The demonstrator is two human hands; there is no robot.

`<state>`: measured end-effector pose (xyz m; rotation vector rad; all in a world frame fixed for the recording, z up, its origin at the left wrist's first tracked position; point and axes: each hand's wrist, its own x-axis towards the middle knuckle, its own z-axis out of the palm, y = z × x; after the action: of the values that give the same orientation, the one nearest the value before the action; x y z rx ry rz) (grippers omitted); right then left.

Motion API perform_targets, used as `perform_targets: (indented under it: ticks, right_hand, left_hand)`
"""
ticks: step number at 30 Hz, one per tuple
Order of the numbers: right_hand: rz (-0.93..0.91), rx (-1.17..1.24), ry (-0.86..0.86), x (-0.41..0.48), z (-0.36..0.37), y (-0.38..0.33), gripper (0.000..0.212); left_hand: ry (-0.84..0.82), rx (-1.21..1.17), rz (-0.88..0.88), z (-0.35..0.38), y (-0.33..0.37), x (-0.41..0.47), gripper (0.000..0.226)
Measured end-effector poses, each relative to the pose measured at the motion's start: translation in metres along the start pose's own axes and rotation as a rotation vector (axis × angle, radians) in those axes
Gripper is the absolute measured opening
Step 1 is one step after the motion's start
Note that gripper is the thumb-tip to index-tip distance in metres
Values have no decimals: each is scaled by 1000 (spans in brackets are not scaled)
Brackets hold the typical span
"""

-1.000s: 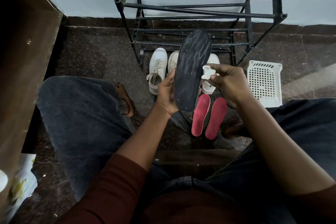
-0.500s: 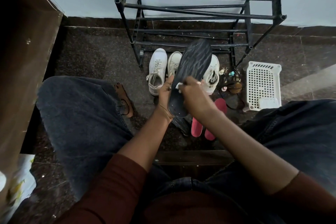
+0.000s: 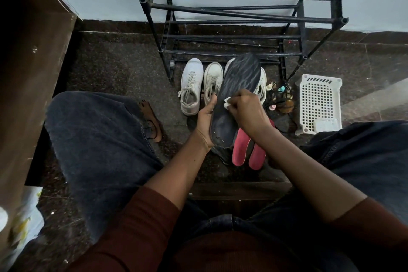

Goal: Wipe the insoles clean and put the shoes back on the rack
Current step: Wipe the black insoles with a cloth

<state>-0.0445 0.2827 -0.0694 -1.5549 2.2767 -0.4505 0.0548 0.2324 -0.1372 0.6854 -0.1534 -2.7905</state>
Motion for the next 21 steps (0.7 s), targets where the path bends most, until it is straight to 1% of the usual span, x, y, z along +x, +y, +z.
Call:
perform_targets:
  ticks: [2,4,7,9,12,17,19,21]
  right_hand:
    - [-5,24,3,-4,1,-2,21]
    - [-61,73,-31,-18,4,-9,19]
    - [-164,142,-100,-44,11,-19,17]
    - [-182,173,-116,-51,11,-19,15]
    - [-167,165,-55,-39,8,-15,11]
    - [-65,152,92,-12,12,-15,14]
    - [-74,163,109,-15,14,-20,14]
    - [-143,188,79,-27,16,-27,14]
  left_hand:
    - [-2,8,5,-1,-1,0,64]
    - [10,54,32,-2,1,-1,65]
    - [2,92,30,-7,4,0,75]
    - [-22,94,-3,-4,3,-2,78]
    - [-56,92,-36,3,4,-3,77]
    - [12,-15,62,-2,4,0,79]
    - [20,-42,59,-3,4,-1,77]
    - [-4,-35,48,0,7,-3,74]
